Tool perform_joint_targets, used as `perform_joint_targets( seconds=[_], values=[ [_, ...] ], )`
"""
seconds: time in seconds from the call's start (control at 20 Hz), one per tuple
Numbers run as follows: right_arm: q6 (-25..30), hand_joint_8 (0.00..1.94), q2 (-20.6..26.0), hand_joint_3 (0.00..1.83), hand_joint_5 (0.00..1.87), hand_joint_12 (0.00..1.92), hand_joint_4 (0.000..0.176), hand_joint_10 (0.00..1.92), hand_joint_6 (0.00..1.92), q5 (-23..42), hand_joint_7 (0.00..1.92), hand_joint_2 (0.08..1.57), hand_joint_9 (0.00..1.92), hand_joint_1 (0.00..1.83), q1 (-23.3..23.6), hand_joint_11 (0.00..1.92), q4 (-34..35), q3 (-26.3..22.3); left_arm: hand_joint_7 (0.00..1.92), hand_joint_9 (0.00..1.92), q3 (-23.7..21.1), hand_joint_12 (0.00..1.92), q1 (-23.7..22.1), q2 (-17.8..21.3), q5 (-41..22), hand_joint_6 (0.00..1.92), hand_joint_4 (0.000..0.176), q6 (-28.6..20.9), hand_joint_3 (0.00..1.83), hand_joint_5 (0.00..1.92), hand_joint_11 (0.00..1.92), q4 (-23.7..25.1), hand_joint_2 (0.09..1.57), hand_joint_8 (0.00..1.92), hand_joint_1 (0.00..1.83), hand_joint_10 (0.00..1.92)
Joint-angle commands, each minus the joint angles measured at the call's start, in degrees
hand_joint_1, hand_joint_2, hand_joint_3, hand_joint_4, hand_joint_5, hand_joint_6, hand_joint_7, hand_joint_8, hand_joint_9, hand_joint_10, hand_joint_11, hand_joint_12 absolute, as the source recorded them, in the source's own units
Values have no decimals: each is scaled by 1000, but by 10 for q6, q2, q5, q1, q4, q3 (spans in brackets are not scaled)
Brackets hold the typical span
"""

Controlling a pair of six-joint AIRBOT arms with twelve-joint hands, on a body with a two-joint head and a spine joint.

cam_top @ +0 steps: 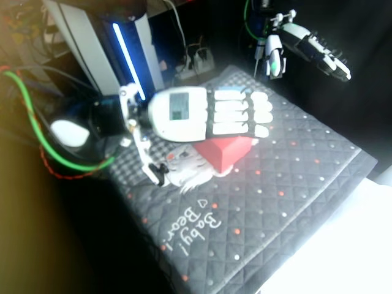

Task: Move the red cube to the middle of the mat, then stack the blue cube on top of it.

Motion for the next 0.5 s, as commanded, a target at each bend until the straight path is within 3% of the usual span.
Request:
perform_joint_targets(
  seconds=[0.0, 0.05, 0.1, 0.15, 0.2, 0.25, 0.3, 0.35, 0.4, 0.45],
  values=[
    [3, 0, 13, 1, 1, 867, 97, 29, 0, 80, 0, 1132, 16, 380, 6, 0, 20, -2, 3, 0, -1, 251, -3, -3, -75, 0, 114, -4, 0, 136, 0, 8, 1260, 0, 560, 0],
    [3, 0, 25, 1, 0, 756, 93, 5, 0, 88, 0, 1099, 2, 420, 6, 0, 20, -8, 0, 0, -2, 277, -2, -2, -77, 0, 114, -4, 0, 132, 0, 8, 1261, 0, 558, 0],
    [1, 0, 39, 0, 0, 602, 68, 0, 0, 97, 0, 1082, 0, 380, 5, 0, 20, -15, 2, 0, -4, 282, 0, 0, -80, 0, 109, -4, 0, 128, 0, 8, 1256, 1, 553, 0],
    [-11, 0, 64, 3, 0, 571, 60, 0, 0, 110, 0, 1085, 0, 376, 4, 0, 23, -32, 11, 0, -6, 196, 1, 3, -84, 0, 120, -4, 0, 124, 0, 10, 1255, 1, 553, 0],
    [-32, 0, 87, 17, 0, 563, 38, 0, 0, 118, 0, 1116, 0, 343, 4, 0, 29, -50, 9, 0, -8, 176, 2, 4, -88, 0, 101, -4, 0, 121, 0, 11, 1255, 0, 563, 0],
    [-65, 0, 119, 17, 0, 560, 20, 0, 0, 135, 0, 1123, 0, 358, -5, 0, 46, -73, 1, 0, -11, 223, 6, 6, -96, 2, 101, -4, 0, 104, 0, 12, 1256, 0, 574, 0],
    [-84, 0, 139, 5, 0, 238, 27, 0, 0, 151, 0, 1124, 0, 358, -18, 0, 61, -85, 7, 20, -13, 347, 9, 8, -102, 1, 118, -4, 0, 101, 0, 12, 1233, 1, 590, 5],
    [-97, 0, 158, 0, 0, 47, 5, 0, 0, 167, 0, 1116, 0, 407, -31, 0, 75, -95, 1, 3, -16, 243, 12, 10, -109, 5, 124, -3, 0, 85, 0, 12, 1225, 0, 620, 0],
    [-116, 0, 182, 14, 0, 28, 0, 0, 0, 189, 0, 1150, 0, 380, -53, 39, 99, -110, 0, 0, -18, 129, 16, 13, -120, 3, 158, -3, 0, 36, 0, 12, 1191, 0, 591, 0],
    [-117, 0, 195, 21, 0, 5, 4, 0, 0, 200, 0, 1171, 0, 299, -70, 7, 111, -116, 0, 0, -20, 25, 18, 16, -126, 0, 172, -2, 0, 18, 0, 12, 1150, 0, 507, 0]
  ],
)
